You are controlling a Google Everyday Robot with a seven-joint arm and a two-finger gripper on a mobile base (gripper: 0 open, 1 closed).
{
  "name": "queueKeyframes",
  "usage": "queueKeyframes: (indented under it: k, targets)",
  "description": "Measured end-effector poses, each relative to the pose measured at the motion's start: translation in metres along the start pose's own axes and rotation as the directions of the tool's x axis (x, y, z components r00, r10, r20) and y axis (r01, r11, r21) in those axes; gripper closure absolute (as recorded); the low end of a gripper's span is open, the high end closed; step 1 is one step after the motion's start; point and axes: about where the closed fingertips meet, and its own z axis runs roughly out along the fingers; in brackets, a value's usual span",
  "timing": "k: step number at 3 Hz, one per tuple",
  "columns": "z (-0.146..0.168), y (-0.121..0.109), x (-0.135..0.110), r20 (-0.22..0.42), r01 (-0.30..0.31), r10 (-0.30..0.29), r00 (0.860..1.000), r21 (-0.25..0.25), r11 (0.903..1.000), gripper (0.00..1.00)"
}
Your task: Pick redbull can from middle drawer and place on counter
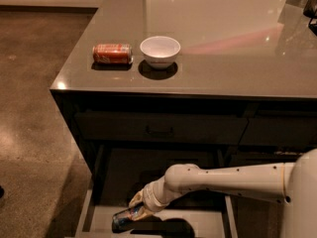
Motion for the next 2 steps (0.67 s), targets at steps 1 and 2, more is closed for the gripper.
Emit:
queueKeyframes:
  k: [1,2]
  targets:
    - [0.0114,0.0004,-0.0001,-0.013,0.009,-0.009,1.000,-0.016,0.9998,0.59]
    - [0.0174,0.0000,-0.0011,-0.022,0.022,-0.022,1.000,-0.014,0.9997,0.35]
